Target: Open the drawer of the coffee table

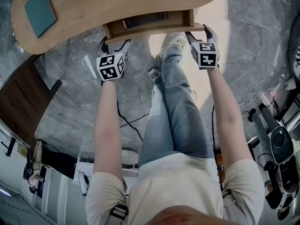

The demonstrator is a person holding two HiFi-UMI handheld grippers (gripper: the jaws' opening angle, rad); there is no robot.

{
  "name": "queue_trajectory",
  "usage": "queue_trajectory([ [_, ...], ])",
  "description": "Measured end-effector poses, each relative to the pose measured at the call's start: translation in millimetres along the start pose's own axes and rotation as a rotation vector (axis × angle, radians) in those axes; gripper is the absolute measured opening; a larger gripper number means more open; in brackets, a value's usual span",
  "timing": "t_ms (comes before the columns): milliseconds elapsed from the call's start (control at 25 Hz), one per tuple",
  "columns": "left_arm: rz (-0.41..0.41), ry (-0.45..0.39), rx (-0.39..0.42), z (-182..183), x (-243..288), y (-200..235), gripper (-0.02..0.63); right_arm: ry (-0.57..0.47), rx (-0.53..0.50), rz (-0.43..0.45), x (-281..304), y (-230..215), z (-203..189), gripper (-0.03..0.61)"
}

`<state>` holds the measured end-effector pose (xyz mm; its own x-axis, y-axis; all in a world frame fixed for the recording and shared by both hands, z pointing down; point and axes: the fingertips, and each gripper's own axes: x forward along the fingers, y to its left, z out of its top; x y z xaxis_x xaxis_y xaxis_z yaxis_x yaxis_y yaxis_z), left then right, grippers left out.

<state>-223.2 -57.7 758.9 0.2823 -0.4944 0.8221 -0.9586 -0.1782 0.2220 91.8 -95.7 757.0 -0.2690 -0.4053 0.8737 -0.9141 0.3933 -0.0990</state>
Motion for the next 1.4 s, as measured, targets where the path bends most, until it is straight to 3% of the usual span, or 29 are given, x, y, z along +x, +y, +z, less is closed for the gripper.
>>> queue_trajectory([
  [800, -0.002, 0.025, -0.002, -40.6, -16.8, -9.2, 0.454, 0.025, 0.016, -0.006, -14.2, 14.5, -41.1, 0.331],
  [1400, 0.003, 0.094, -0.018, -94.4, -21.8, -22.8, 0.448, 0.085, 0.021, -0.016, -17.3, 21.2, -91.7, 0.330],
])
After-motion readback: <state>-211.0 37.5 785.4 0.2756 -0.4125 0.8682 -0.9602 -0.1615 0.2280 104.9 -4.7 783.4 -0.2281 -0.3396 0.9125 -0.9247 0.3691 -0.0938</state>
